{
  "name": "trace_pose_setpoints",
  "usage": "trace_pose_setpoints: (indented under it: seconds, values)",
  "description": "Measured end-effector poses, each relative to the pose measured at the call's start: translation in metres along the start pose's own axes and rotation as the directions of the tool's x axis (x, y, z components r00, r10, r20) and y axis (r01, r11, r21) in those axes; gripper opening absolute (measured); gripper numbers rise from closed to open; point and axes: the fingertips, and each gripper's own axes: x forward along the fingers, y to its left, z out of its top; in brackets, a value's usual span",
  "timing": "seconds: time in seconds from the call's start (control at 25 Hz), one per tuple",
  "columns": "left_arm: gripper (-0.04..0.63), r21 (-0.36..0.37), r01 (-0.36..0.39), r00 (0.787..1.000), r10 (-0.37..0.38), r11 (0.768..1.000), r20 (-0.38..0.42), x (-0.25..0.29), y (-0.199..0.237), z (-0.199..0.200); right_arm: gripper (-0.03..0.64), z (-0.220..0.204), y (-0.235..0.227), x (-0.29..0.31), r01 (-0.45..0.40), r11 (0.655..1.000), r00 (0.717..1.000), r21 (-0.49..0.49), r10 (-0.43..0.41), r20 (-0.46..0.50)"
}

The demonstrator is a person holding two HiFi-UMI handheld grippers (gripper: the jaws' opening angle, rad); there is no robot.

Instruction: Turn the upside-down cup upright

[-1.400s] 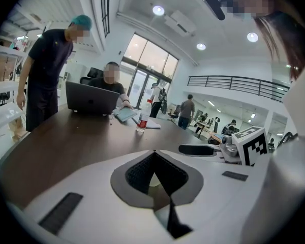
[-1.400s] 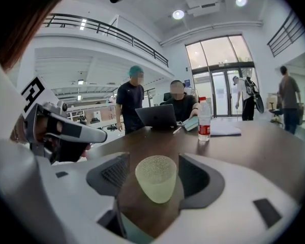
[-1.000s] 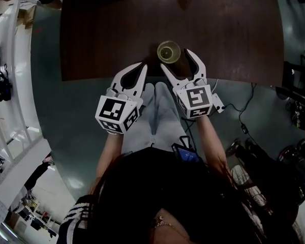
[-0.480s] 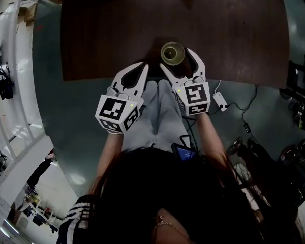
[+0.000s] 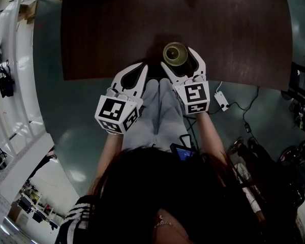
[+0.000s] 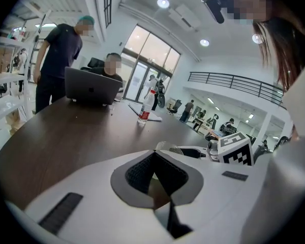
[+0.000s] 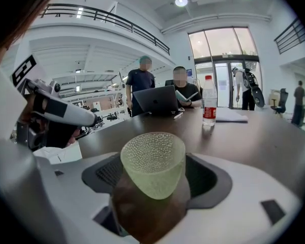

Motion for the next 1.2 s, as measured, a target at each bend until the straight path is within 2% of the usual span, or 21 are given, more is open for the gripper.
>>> trace_pose_setpoints:
  seconds: [0.68,1.2]
  values:
    - [0.002,-0.009,-0.012,1.0,0.011,1.0,-0.02,-0.001,0.002,-0.008,0.368,-0.001,-0.001,0.001,-0.01,0.999,0.999,-0.043,0.012,0.032]
    - [0.002,0.001,0.005,1.0,-0.005,1.0,0.001,-0.008,-0.003,0.001,0.368,0.019,-0.002,-0.013,0.006,1.0,0.998,-0.027,-0.004,0.067]
